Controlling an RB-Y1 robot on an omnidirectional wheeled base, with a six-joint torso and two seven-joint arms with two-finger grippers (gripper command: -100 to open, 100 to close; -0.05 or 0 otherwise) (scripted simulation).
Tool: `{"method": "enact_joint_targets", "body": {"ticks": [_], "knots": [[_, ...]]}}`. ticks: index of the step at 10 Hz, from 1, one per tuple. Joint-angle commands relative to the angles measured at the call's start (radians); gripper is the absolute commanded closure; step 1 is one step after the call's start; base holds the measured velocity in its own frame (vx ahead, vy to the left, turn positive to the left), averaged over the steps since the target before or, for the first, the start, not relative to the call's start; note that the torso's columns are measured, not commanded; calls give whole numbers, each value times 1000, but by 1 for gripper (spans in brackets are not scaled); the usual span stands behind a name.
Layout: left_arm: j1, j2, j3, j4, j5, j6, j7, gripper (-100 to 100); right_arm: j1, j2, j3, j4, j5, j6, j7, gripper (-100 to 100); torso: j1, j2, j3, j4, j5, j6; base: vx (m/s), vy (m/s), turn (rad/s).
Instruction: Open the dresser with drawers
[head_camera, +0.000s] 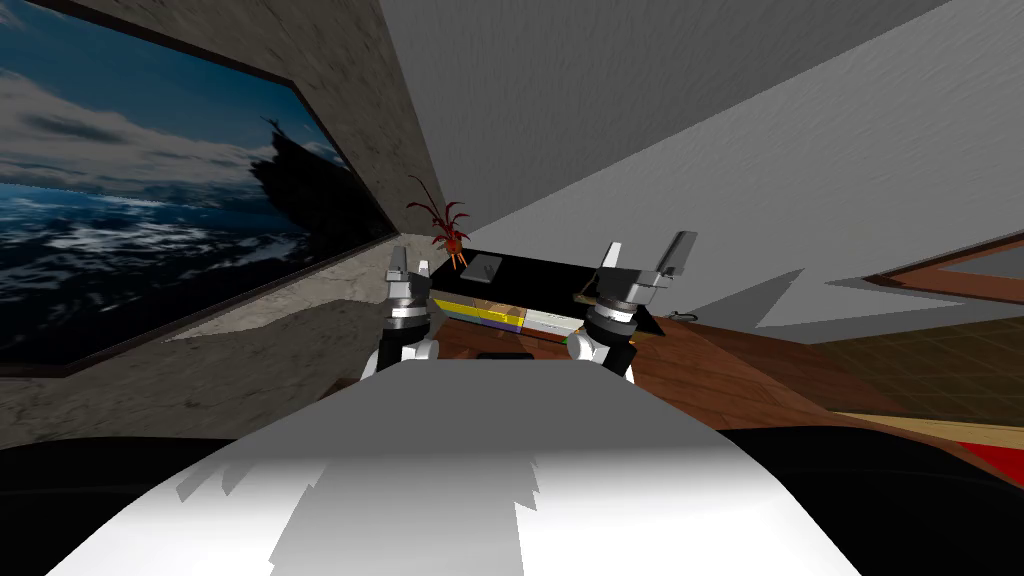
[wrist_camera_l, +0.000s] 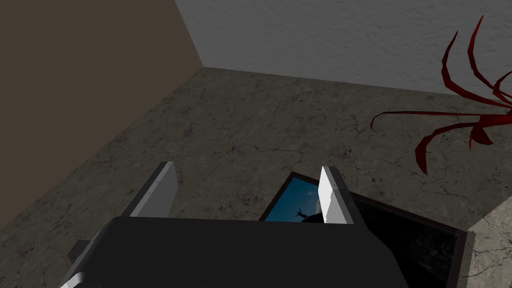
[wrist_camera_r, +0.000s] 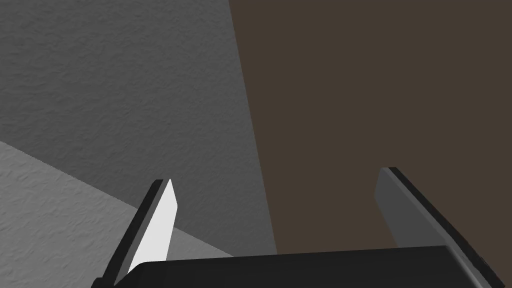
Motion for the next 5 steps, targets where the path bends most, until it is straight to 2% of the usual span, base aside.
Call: {"method": "enact_joint_targets", "body": {"ticks": [1,5], "knots": [[0,0,0,0,0,0,0,0,0,0,0,0,0,0,0,0,0,40,-82,41,0,0,0,0,0],[0,0,0,0,0,0,0,0,0,0,0,0,0,0,0,0,0,322,-644,322,0,0,0,0,0]]}}
